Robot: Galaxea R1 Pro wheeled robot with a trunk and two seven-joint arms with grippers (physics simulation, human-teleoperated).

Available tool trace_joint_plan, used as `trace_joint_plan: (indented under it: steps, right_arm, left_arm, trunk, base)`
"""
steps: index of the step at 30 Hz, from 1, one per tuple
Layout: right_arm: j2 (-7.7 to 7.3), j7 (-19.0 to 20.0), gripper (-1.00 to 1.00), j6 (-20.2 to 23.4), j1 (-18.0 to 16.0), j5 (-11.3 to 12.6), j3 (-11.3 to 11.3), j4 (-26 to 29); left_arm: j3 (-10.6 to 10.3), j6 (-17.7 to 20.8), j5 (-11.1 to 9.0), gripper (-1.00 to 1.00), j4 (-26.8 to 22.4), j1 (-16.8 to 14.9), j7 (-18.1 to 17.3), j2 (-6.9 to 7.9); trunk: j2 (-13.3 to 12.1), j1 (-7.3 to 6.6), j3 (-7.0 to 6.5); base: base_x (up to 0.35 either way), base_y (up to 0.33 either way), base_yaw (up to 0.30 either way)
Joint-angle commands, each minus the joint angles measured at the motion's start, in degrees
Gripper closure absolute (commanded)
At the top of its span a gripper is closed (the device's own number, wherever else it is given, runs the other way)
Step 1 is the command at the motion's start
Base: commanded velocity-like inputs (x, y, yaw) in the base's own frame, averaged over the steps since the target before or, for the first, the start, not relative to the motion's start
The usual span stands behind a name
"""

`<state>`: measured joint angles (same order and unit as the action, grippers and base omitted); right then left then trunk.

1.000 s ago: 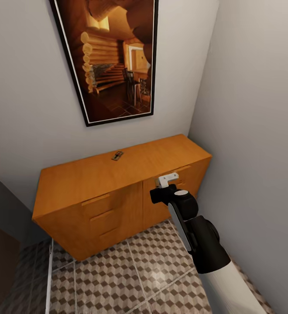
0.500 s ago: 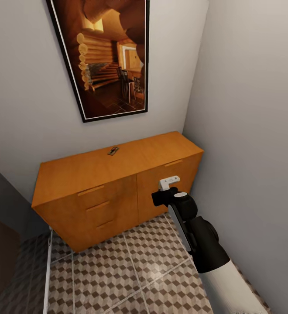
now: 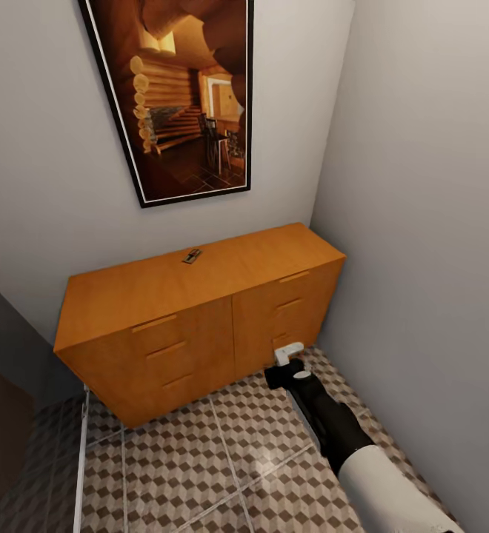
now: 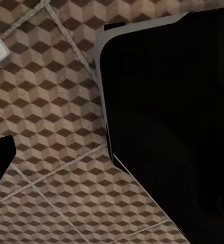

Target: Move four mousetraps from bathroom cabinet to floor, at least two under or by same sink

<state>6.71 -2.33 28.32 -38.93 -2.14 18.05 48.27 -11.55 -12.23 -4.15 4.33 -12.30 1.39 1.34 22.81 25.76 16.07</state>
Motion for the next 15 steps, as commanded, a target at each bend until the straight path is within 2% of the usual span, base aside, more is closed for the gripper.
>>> trace_joint_plan:
  steps: [1, 2, 5, 6, 9, 10, 11, 12, 15]
  right_arm:
    - [-0.04, -0.1, 1.00, -2.3, -0.1, -0.1, 0.1, -3.0]
    - [-0.05, -0.1, 1.00, -3.7, -0.1, -0.1, 0.1, -4.6]
    - [-0.54, -0.1, 1.00, -12.6, -0.1, -0.2, 0.1, -15.1]
    - [-0.69, -0.1, 1.00, -14.2, -0.1, -0.2, 0.1, -17.1]
    - [-1.33, -0.1, 1.00, -25.7, -0.1, -0.1, 0.1, -28.7]
    - [-1.39, -0.1, 1.00, -27.8, -0.1, -0.1, 0.1, -30.6]
    - [-1.45, -0.1, 1.00, -32.2, -0.1, -0.1, 0.1, -34.9]
    - [-1.54, 0.0, 1.00, -39.6, 0.0, 0.0, 0.1, -41.6]
    - [-1.61, 0.0, 1.00, -47.6, 0.4, 0.0, 0.1, -45.8]
  left_arm:
    - [-0.5, -0.4, -0.4, -1.00, 0.2, -0.1, 0.1, -0.03]
    - [-0.5, -0.4, -0.4, -1.00, 0.2, -0.1, 0.1, -0.02]
    - [-0.5, -0.4, -0.4, -1.00, 0.2, -0.1, 0.1, -0.02]
    - [-0.5, -0.4, -0.4, -1.00, 0.2, -0.1, 0.1, -0.02]
    - [-0.5, -0.4, -0.4, -1.00, 0.2, -0.1, 0.1, -0.02]
    - [-0.5, -0.4, -0.4, -1.00, 0.2, -0.1, 0.1, -0.02]
    - [-0.5, -0.4, -0.4, -1.00, 0.2, -0.1, 0.1, -0.02]
    - [-0.5, -0.4, -0.4, -1.00, 0.2, -0.1, 0.1, -0.02]
    - [-0.5, -0.4, -0.4, -1.00, 0.2, -0.1, 0.1, -0.02]
  trunk:
    - [0.1, 0.03, 0.10]
    - [0.1, 0.03, 0.10]
    - [0.1, 0.03, 0.10]
    - [0.1, 0.03, 0.10]
    - [0.1, 0.03, 0.10]
    - [0.1, 0.03, 0.10]
    - [0.1, 0.03, 0.10]
    - [0.1, 0.03, 0.10]
    - [0.1, 0.03, 0.10]
  base:
    - [0.000, 0.000, 0.000]
    - [0.000, 0.000, 0.000]
    - [0.000, 0.000, 0.000]
    - [0.000, 0.000, 0.000]
    - [0.000, 0.000, 0.000]
    - [0.000, 0.000, 0.000]
    - [0.000, 0.000, 0.000]
    - [0.000, 0.000, 0.000]
    - [0.000, 0.000, 0.000]
